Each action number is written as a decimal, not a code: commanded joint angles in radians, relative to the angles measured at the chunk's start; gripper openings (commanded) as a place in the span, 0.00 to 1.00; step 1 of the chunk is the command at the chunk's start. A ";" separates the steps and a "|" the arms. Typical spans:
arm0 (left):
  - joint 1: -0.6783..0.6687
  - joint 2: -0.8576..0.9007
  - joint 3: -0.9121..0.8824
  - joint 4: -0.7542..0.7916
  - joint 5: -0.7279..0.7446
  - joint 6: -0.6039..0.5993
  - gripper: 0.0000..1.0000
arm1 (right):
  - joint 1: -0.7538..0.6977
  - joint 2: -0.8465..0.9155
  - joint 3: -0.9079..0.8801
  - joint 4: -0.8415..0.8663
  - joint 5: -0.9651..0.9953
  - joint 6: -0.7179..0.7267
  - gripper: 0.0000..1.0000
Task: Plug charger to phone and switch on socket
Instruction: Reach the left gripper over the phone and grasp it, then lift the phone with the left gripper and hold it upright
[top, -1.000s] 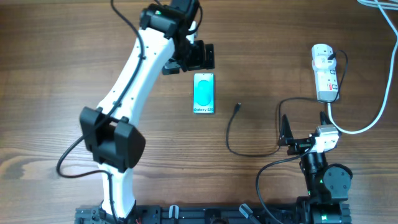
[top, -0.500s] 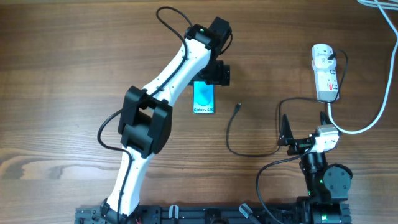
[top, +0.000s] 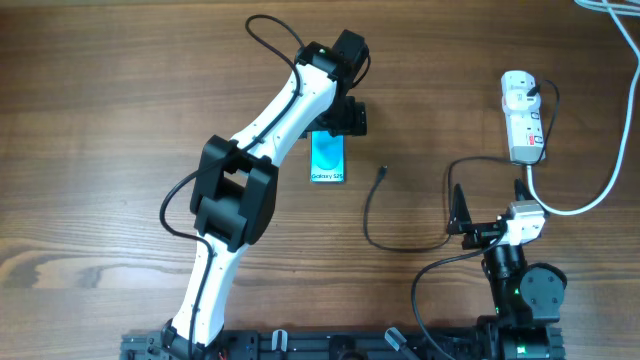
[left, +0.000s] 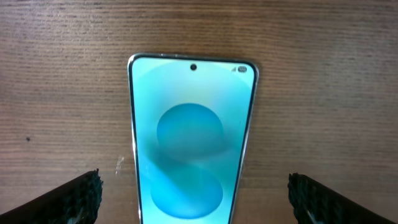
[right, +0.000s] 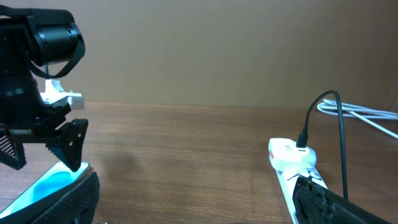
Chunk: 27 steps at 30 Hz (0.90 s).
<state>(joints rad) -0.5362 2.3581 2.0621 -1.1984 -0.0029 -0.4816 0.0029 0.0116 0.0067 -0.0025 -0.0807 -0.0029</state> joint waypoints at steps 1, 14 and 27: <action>0.005 0.021 -0.016 0.005 -0.017 0.010 1.00 | -0.007 -0.007 0.000 0.002 0.013 -0.008 1.00; 0.003 0.068 -0.058 0.020 -0.014 0.082 1.00 | -0.007 -0.007 -0.001 0.002 0.013 -0.009 1.00; 0.003 0.070 -0.212 0.114 0.025 0.082 1.00 | -0.007 -0.007 0.000 0.002 0.013 -0.008 1.00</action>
<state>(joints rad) -0.5365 2.3730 1.9156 -1.0897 -0.0032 -0.4049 0.0029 0.0116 0.0067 -0.0025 -0.0807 -0.0029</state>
